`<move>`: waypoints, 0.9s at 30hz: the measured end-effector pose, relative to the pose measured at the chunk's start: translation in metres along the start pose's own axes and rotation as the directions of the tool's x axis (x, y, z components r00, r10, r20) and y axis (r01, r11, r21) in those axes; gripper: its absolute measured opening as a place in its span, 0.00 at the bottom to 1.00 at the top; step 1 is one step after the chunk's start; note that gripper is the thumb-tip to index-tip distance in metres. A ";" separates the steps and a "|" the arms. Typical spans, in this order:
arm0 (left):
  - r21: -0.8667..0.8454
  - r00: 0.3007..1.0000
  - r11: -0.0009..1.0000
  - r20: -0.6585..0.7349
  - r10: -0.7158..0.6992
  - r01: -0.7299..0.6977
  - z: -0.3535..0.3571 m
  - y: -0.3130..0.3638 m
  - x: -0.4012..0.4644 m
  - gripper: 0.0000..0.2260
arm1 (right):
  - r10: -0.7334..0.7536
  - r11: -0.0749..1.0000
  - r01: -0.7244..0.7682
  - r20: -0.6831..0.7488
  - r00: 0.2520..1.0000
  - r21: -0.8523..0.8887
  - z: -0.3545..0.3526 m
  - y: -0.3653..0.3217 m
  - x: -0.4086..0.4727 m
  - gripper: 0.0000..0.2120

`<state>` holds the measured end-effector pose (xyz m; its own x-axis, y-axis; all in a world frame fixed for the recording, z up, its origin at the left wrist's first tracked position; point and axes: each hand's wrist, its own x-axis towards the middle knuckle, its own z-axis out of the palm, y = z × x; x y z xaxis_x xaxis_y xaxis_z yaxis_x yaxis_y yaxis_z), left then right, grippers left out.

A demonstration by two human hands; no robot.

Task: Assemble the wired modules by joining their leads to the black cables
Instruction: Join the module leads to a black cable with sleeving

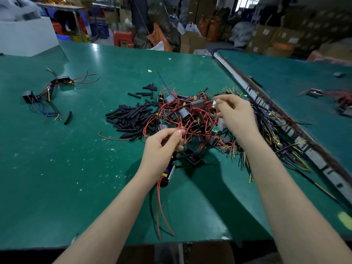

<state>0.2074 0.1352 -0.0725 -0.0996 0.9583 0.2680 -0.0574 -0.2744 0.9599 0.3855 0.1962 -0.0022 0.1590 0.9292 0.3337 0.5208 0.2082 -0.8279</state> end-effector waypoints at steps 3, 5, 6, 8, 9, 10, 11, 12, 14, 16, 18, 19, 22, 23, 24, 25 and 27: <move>0.038 0.999 0.999 0.045 0.003 -0.005 -0.004 -0.001 -0.006 0.08 | 0.105 0.940 -0.099 0.003 0.994 -0.326 -0.019 0.029 0.016 0.12; 0.058 0.997 0.998 0.075 0.006 -0.011 -0.007 -0.001 -0.007 0.07 | 0.207 0.807 -0.108 0.108 0.972 -0.581 -0.021 0.045 0.019 0.15; 0.045 0.997 0.999 0.076 0.003 -0.006 -0.009 -0.001 -0.006 0.07 | 0.260 0.733 -0.090 0.155 0.953 -0.674 -0.019 0.050 0.020 0.16; 0.000 0.998 1.000 0.061 -0.005 0.005 -0.011 -0.001 -0.004 0.08 | 0.308 0.574 -0.011 0.203 0.929 -0.819 -0.011 0.055 0.019 0.17; -0.014 0.998 1.000 0.056 -0.004 0.005 -0.012 -0.001 -0.002 0.08 | 0.310 0.504 0.020 0.202 0.929 -0.863 -0.007 0.055 0.018 0.16; -0.017 0.998 1.000 0.056 -0.001 0.002 -0.013 -0.002 -0.001 0.08 | 0.307 0.454 0.032 0.190 0.933 -0.890 -0.002 0.053 0.017 0.15; -0.011 0.998 1.000 0.059 0.001 0.000 -0.013 -0.002 -0.001 0.08 | 0.305 0.422 0.032 0.175 0.936 -0.906 0.001 0.052 0.016 0.14; -0.002 0.998 1.000 0.063 0.001 -0.001 -0.013 -0.002 -0.001 0.08 | 0.297 0.405 0.025 0.158 0.942 -0.914 0.003 0.052 0.016 0.13; 0.014 0.998 1.000 0.069 0.002 -0.003 -0.013 -0.003 -0.002 0.08 | 0.246 0.440 -0.009 0.111 0.963 -0.898 0.003 0.054 0.015 0.12; 0.026 0.997 1.000 0.077 -0.003 0.001 -0.013 -0.002 -0.002 0.07 | 0.176 0.597 -0.108 -0.002 0.984 -0.795 -0.003 0.058 0.012 0.12; 0.034 0.997 0.999 0.079 -0.004 0.001 -0.013 -0.002 -0.002 0.07 | 0.155 0.798 -0.220 -0.162 0.975 -0.561 -0.016 0.062 0.009 0.12; 0.039 0.997 0.999 0.083 -0.004 0.001 -0.013 -0.002 -0.002 0.07 | 0.155 0.881 -0.239 -0.230 0.961 -0.408 -0.023 0.063 0.008 0.13; 0.042 0.996 0.999 0.089 -0.014 0.010 -0.012 -0.002 -0.002 0.07 | 0.113 0.989 -0.135 -0.309 0.945 -0.053 -0.041 0.057 0.000 0.16; 0.041 0.996 0.999 0.087 -0.013 0.010 -0.011 -0.002 -0.002 0.07 | 0.085 0.996 -0.084 -0.303 0.949 0.015 -0.043 0.052 -0.004 0.17; 0.041 0.996 0.999 0.086 -0.011 0.007 -0.012 -0.001 -0.002 0.07 | 0.057 0.997 -0.042 -0.285 0.957 0.060 -0.042 0.047 -0.009 0.17; 0.044 0.996 0.999 0.085 -0.007 0.004 -0.012 -0.001 -0.003 0.07 | 0.028 0.997 -0.008 -0.254 0.967 0.081 -0.040 0.042 -0.014 0.17; 0.047 0.996 0.999 0.086 -0.005 0.000 -0.013 -0.001 -0.004 0.06 | -0.050 0.997 0.060 -0.189 0.981 0.048 -0.031 0.035 -0.025 0.17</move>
<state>0.1952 0.1311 -0.0757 -0.0131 0.9628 0.2698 -0.0102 -0.2699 0.9628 0.4255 0.1706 -0.0255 0.2883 0.8434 0.4534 0.4885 0.2777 -0.8272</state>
